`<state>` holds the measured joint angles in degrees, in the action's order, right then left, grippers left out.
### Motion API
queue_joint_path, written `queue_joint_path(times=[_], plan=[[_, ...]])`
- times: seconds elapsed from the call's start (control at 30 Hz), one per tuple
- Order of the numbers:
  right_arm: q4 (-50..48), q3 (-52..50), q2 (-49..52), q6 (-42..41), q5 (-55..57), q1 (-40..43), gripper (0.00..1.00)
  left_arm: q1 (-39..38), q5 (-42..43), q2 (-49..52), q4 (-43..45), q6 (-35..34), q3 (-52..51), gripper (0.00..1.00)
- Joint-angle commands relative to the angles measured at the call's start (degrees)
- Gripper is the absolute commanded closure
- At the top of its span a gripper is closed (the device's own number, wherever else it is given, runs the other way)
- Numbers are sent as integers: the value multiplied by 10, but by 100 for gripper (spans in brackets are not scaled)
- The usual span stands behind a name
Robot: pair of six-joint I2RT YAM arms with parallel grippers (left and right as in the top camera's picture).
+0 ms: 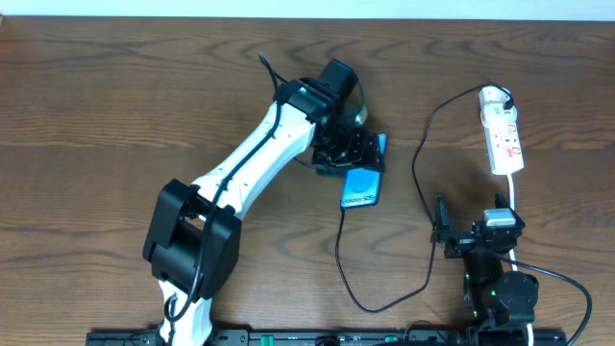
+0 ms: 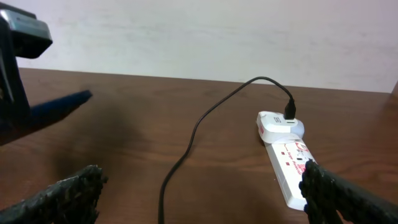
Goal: Plug charger to phone and switch on socket
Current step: 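Raise the held phone and swing it toward the center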
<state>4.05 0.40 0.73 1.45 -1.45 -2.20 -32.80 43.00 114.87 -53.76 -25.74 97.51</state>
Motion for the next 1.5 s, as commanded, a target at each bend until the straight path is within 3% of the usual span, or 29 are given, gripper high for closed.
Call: queue_joint_path(times=[0.0, 0.4, 0.73, 1.0, 1.47], plan=[[3, 0, -2, -8, 3, 3, 1, 28, 204, -18, 3, -10, 3, 29], [3, 0, -2, -8, 3, 3, 1, 122, 315, -18, 14, -210, 3, 32], [3, 0, -2, -7, 3, 3, 1, 181, 471, -18, 24, -230, 3, 35], [3, 0, -2, -8, 3, 3, 1, 212, 471, -18, 24, -284, 3, 35], [3, 0, -2, -8, 3, 3, 1, 231, 442, -18, 25, -306, 3, 36]])
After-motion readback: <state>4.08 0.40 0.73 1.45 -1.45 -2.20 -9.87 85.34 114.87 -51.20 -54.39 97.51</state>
